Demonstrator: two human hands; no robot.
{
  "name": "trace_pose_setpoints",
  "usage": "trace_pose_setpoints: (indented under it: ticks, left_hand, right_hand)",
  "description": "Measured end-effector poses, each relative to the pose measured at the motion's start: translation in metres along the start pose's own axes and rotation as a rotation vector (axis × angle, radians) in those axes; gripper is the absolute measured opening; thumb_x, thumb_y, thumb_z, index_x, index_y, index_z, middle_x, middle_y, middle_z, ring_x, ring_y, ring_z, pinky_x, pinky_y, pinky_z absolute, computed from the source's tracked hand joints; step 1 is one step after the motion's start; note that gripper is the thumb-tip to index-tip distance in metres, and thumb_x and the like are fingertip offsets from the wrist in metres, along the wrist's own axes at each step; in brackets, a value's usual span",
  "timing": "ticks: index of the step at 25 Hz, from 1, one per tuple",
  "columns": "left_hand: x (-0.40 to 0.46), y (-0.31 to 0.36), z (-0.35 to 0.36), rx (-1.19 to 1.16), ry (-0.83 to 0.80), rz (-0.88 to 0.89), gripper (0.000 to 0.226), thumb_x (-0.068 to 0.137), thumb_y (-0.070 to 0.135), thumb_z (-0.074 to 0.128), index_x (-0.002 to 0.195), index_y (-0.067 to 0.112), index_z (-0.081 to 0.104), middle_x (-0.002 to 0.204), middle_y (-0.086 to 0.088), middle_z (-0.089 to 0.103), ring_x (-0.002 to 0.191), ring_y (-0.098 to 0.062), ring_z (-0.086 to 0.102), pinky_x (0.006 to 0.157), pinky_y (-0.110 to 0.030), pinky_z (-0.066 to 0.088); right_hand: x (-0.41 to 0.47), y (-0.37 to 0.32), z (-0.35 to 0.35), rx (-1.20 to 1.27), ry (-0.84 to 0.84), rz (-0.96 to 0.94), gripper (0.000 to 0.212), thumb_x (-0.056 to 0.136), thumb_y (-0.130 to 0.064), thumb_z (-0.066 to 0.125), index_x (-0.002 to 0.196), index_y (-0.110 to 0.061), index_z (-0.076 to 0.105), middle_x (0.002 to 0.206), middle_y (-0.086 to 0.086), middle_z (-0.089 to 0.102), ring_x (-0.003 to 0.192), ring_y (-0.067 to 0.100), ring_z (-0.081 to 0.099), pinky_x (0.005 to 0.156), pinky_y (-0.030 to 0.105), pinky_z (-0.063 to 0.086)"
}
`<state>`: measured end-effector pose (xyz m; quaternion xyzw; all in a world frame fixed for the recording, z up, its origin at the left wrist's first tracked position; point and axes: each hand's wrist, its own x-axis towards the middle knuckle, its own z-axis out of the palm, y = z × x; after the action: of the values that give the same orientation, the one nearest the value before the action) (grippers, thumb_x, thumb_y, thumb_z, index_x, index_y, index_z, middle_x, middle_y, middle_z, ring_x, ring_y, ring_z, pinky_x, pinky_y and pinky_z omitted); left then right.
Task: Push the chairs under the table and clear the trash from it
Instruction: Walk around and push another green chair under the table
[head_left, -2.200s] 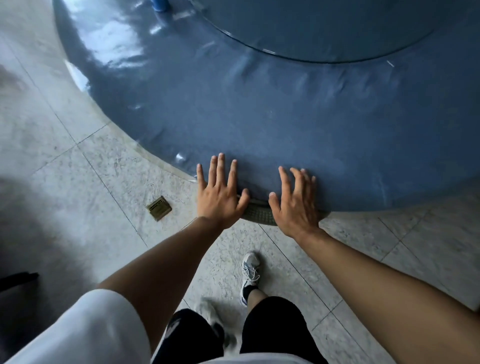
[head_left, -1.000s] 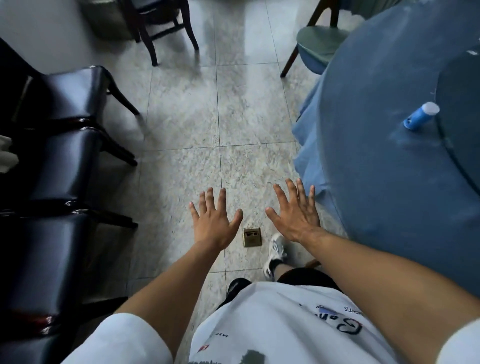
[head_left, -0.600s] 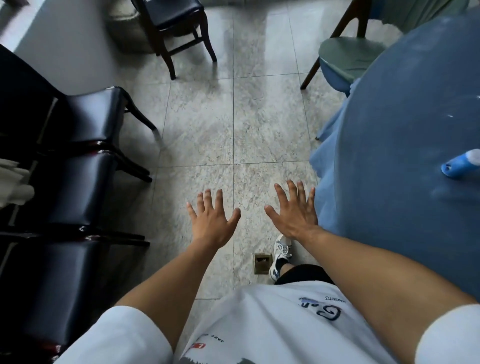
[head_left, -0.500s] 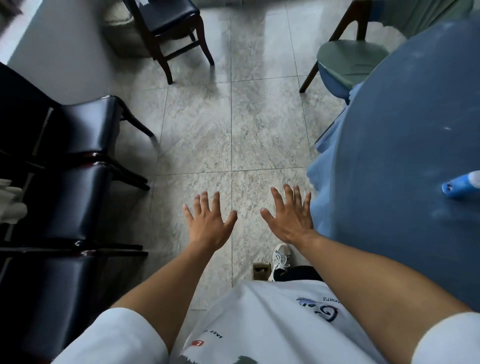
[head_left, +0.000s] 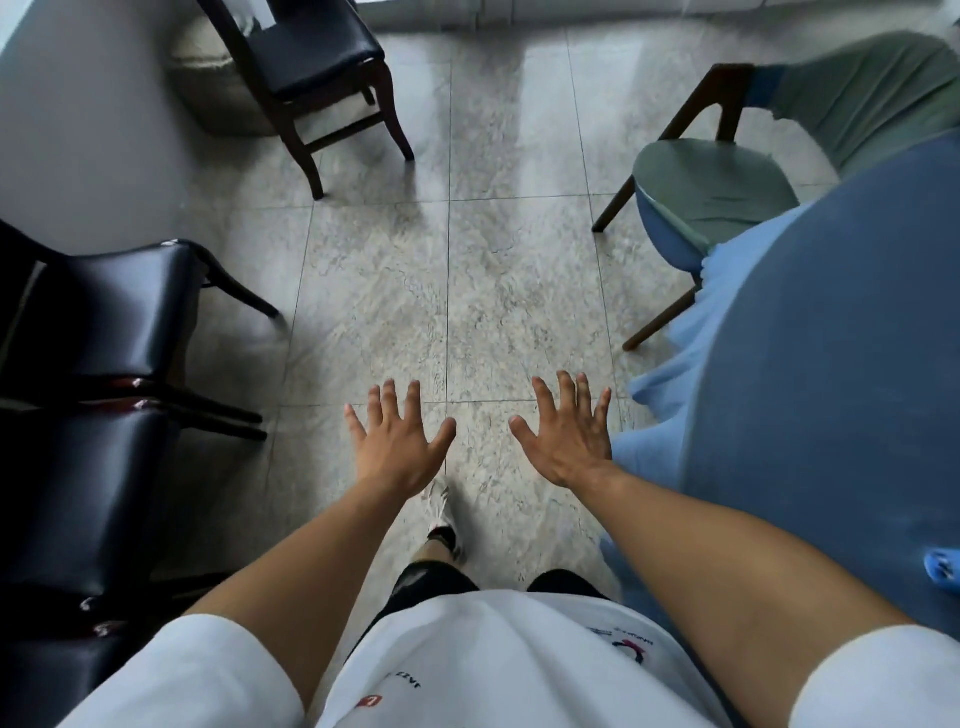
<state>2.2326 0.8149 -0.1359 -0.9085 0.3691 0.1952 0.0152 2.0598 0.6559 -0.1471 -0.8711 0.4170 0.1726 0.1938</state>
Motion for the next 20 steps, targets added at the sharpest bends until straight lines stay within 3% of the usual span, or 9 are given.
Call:
trace_pose_setpoints:
  ticks: [10,20]
  left_hand:
    - [0.212,-0.055,-0.094,-0.002,-0.073,0.181,0.09,0.091,0.081,0.014,0.163,0.03,0.0,0.171,-0.009,-0.01,0.156,-0.03,-0.016,0.12,-0.062,-0.014]
    - [0.398,-0.026,-0.147,0.038,-0.117,0.272,0.091,0.091,0.08,0.015,0.163,0.028,-0.001,0.171,-0.011,-0.008,0.156,-0.03,-0.015,0.121,-0.062,-0.014]
  right_hand:
    - [0.157,-0.092,-0.077,0.087,0.075,0.214,0.078,0.099,-0.069,0.021,0.163,-0.028,0.006,0.171,0.01,-0.004,0.157,0.033,-0.013,0.122,0.062,-0.014]
    - [0.312,-0.09,-0.138,0.121,0.034,0.297,0.077,0.099,-0.068,0.021,0.163,-0.028,0.005,0.171,0.01,-0.005,0.157,0.033,-0.012,0.122,0.061,-0.015]
